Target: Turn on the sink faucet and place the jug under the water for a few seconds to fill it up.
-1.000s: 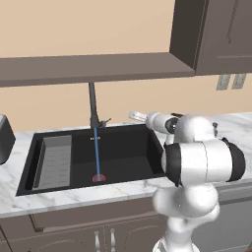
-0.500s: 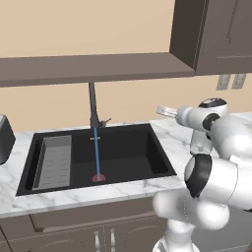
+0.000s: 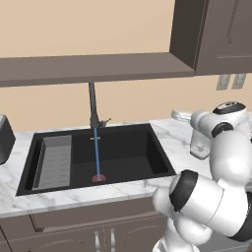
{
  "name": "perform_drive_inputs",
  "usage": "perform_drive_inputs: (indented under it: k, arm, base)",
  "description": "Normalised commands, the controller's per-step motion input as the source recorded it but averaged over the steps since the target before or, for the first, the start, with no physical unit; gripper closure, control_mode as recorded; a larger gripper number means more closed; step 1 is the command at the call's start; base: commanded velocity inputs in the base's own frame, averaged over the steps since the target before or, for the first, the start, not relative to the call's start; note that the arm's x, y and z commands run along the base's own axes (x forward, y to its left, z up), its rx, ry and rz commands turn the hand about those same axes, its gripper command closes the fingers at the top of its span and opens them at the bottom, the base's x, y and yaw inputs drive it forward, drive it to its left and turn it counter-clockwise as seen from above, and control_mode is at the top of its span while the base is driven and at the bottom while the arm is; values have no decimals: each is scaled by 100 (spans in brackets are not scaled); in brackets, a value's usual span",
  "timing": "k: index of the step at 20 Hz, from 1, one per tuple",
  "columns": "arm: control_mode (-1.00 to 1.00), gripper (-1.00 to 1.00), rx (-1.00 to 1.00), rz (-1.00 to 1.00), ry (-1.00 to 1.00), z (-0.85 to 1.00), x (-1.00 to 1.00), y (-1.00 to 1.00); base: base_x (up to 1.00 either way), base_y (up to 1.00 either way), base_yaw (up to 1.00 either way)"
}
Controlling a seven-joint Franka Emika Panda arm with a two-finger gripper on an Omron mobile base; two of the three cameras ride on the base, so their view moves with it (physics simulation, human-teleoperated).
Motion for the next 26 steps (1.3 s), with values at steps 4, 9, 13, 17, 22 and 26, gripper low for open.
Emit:
perform_drive_inputs:
  k: [4,9,13,17,22,26]
  arm:
    - [-100,-100,0,-10,10,86,-31,-17]
    - [-100,-100,0,-5,0,88,-8,-3]
    - [-100,-100,0,-5,6,100,-35,-23]
    - [-100,-100,0,-23,14,73,-23,-24]
    - [-100,-100,7,-13,-24,3,8,28]
    - [-100,-100,31,-10,-50,0,38,61]
  base:
    - [0,0,0]
    - [0,0,0]
    - [0,0,0]
    - [0,0,0]
    - [0,0,0]
    - [0,0,0]
